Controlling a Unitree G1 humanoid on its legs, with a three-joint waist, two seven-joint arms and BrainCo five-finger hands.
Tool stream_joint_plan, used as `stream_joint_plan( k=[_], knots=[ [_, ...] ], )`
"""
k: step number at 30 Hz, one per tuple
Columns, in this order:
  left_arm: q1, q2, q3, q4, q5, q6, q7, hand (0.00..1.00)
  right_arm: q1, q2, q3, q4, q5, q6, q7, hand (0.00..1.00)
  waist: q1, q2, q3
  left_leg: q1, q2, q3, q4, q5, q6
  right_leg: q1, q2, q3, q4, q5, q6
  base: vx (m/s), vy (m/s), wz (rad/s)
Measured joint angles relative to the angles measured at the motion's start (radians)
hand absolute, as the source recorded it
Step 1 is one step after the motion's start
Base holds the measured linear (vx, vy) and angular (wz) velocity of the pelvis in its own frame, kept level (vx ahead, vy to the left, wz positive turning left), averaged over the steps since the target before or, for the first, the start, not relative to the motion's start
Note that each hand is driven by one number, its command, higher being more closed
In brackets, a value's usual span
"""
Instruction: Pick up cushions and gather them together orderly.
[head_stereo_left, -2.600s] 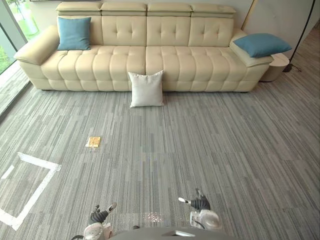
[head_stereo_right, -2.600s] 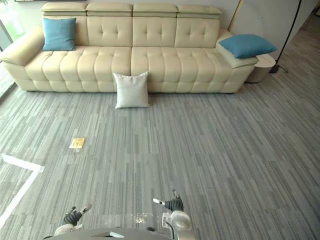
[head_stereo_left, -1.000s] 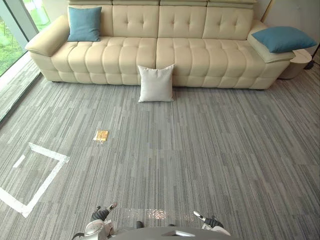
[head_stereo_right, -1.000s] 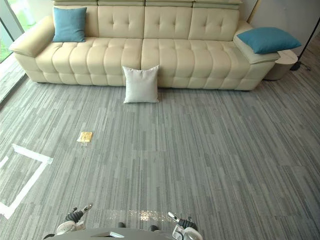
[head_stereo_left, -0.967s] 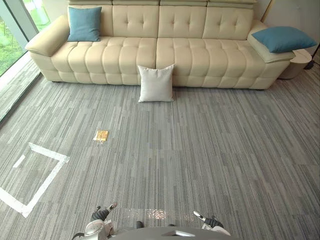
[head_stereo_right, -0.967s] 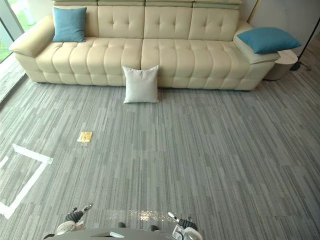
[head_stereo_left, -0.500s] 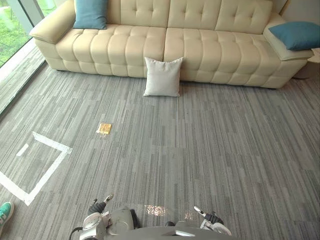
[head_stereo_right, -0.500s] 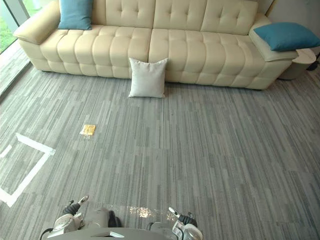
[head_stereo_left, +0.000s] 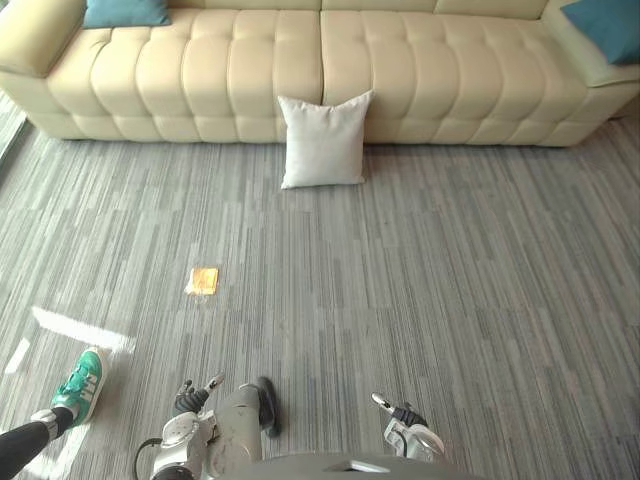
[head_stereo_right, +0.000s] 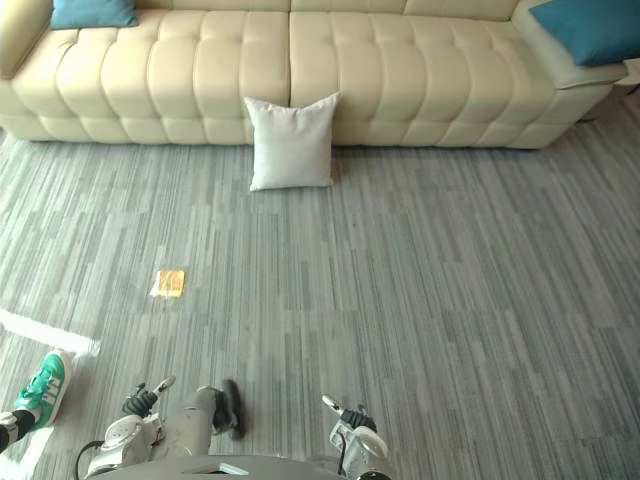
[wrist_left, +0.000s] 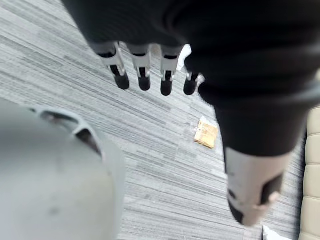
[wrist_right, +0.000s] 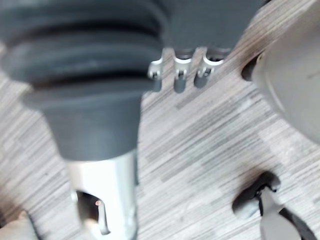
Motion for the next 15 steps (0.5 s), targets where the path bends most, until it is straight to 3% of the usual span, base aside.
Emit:
stream_joint_plan(
  k=[1,2,4,7,9,10,11,12,13,14,15],
  knots=[
    [0.006,0.007,-0.015,0.012,0.0,0.005,0.0,0.0,-0.002,-0.006,0.009,-0.004,-0.016,-0.011,0.0,0.0,-0.011,-0.001,0.003,0.085,-0.01,0.005,-0.052,-0.015,-0.006,-0.072,0.006,-0.012,0.194,-0.005,-0.006,0.4,0.085,-0.23],
    [0.011,0.008,-0.019,0.014,0.0,0.007,0.0,0.0,-0.002,-0.01,0.011,-0.006,-0.021,-0.013,0.0,0.0,-0.013,0.007,0.011,0.135,-0.018,0.007,-0.082,-0.024,-0.005,-0.102,0.002,-0.036,0.267,-0.015,-0.025,0.39,0.052,-0.38],
    [0.026,0.006,-0.021,0.018,-0.001,0.009,0.0,0.0,0.008,-0.025,0.035,-0.029,-0.032,-0.02,0.0,0.0,-0.016,0.017,0.031,0.313,-0.028,0.031,-0.188,-0.053,-0.014,-0.203,0.001,-0.131,0.439,-0.087,-0.131,0.33,0.025,-0.45],
    [0.018,0.001,-0.022,0.048,0.0,0.011,0.0,0.0,0.025,-0.035,0.045,-0.067,-0.035,-0.031,0.001,0.0,-0.033,0.022,0.034,0.461,-0.025,0.05,-0.289,-0.064,-0.056,-0.38,0.009,-0.303,0.356,-0.186,-0.174,0.42,-0.036,-0.14],
    [0.007,-0.013,-0.014,0.051,0.0,0.014,0.0,0.0,0.027,-0.048,0.038,-0.078,-0.028,-0.036,0.004,0.0,-0.046,0.04,0.046,0.527,-0.009,0.05,-0.344,-0.069,-0.068,-0.45,0.048,-0.364,0.168,-0.185,-0.189,0.47,-0.128,0.11],
    [0.002,-0.021,-0.012,0.055,0.001,0.016,0.0,0.0,0.026,-0.054,0.039,-0.099,-0.028,-0.036,0.006,0.0,-0.057,0.055,0.054,0.559,0.006,0.045,-0.368,-0.069,-0.069,-0.475,0.089,-0.373,0.014,-0.147,-0.201,0.57,-0.177,0.31],
    [-0.007,-0.029,-0.013,0.056,0.006,0.017,0.0,0.0,0.023,-0.055,0.039,-0.108,-0.029,-0.037,0.011,0.0,-0.067,0.065,0.067,0.59,0.024,0.03,-0.386,-0.068,-0.07,-0.481,0.129,-0.365,-0.177,-0.063,-0.206,0.59,-0.197,0.39],
    [-0.009,-0.03,-0.013,0.056,0.011,0.017,-0.001,0.0,0.025,-0.055,0.04,-0.107,-0.029,-0.036,0.012,0.0,-0.072,0.064,0.068,0.6,0.028,0.017,-0.389,-0.067,-0.071,-0.477,0.144,-0.349,-0.263,-0.018,-0.205,0.66,-0.251,0.57],
    [-0.017,-0.039,-0.01,0.058,0.02,0.018,-0.001,0.0,0.03,-0.049,0.042,-0.108,-0.03,-0.033,0.014,0.0,-0.077,0.057,0.067,0.626,0.037,-0.013,-0.392,-0.062,-0.084,-0.431,0.173,-0.309,-0.372,0.215,-0.236,0.65,-0.269,0.31],
    [-0.035,-0.065,0.005,0.071,0.023,0.018,-0.002,0.0,0.015,-0.064,0.036,-0.109,-0.033,-0.033,0.014,0.0,-0.057,0.102,0.087,0.64,0.061,-0.03,-0.392,-0.031,-0.102,-0.418,0.2,-0.315,-0.338,0.186,-0.265,0.63,-0.269,0.22],
    [-0.048,-0.078,0.012,0.074,0.027,0.015,-0.01,0.0,0.009,-0.061,0.035,-0.117,-0.035,-0.034,0.014,0.0,-0.048,0.105,0.096,0.641,0.058,-0.047,-0.389,-0.001,-0.109,-0.43,0.194,-0.309,-0.288,0.155,-0.281,0.44,-0.209,0.02]
  ],
)
